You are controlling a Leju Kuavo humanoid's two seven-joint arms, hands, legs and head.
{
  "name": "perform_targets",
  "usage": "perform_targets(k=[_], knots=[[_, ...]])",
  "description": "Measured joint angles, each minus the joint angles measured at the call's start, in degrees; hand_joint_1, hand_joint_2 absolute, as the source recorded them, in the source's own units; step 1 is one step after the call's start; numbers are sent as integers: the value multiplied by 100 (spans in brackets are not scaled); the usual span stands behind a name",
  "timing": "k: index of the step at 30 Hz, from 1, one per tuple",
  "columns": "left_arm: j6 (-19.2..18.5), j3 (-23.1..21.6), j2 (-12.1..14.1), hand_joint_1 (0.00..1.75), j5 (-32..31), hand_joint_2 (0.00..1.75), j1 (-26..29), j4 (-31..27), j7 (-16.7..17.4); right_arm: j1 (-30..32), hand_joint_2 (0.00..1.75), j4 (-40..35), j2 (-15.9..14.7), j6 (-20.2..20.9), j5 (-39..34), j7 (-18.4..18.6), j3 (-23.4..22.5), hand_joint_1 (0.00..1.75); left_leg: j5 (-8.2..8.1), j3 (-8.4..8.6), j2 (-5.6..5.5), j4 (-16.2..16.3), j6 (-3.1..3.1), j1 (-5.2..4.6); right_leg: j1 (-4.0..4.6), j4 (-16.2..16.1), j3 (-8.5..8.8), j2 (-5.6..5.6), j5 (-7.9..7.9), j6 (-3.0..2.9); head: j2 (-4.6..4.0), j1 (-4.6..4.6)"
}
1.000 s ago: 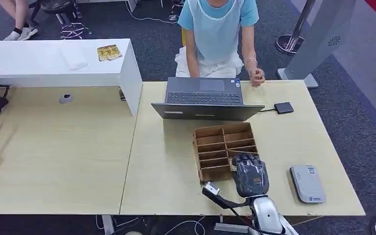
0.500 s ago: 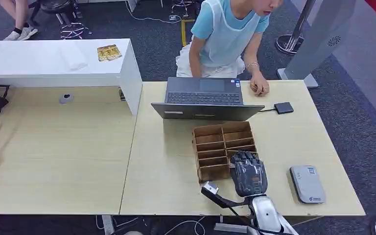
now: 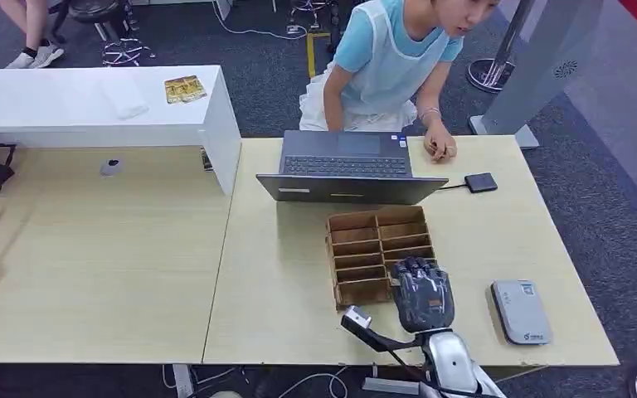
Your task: Pass the card to the sensor for recognition and then transmit it.
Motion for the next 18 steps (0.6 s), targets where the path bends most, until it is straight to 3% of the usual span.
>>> perform_targets(k=[12,17,18], knots=[[-68,9,2,0,74,0,-2,-2,65,289,175,-511,-79,-68,133,68,-343,129,-1,-1,0,0,0,0,0,0,-1,0,0,0,0,0],[-107,9,2,0,155,0,-5,-2,81,416,175,-710,-112,-127,192,109,-526,155,-1,-1,0,0,0,0,0,0,-1,0,0,0,-2,0],[-107,9,2,0,175,0,-5,-2,83,440,175,-748,-114,-160,192,114,-575,152,-1,-1,0,0,0,0,0,0,0,0,0,0,-2,2]])
